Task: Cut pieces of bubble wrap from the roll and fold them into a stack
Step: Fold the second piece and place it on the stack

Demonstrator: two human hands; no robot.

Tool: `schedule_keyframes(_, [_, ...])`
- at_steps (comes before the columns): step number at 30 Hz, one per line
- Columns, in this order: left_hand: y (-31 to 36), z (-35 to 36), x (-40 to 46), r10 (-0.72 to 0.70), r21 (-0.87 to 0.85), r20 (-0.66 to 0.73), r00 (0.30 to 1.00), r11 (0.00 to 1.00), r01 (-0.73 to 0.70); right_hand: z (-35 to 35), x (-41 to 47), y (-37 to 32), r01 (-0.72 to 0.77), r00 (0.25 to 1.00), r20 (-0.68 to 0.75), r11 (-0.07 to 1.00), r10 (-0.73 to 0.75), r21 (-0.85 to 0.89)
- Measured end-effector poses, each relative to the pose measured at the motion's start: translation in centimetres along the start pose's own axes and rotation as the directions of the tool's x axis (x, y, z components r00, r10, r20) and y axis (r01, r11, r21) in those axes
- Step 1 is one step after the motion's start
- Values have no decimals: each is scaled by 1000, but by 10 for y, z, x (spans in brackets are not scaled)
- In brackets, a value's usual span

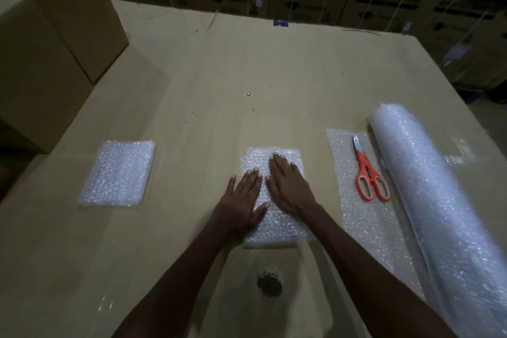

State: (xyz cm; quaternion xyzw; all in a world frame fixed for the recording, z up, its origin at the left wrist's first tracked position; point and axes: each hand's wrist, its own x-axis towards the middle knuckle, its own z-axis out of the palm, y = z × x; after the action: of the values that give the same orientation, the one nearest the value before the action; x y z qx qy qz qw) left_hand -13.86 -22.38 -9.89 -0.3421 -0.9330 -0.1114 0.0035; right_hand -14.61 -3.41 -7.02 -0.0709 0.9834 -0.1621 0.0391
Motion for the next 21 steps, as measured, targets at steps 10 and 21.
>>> schedule_keyframes(10, [2, -9, 2, -57, 13, 99, 993, 998, 56, -9, -24, 6, -21, 996, 82, 990, 32, -137])
schedule_keyframes(21, [31, -30, -25, -46, 90, -33, 998, 995, 49, -6, -112, 4, 31, 999, 17, 997, -32, 72])
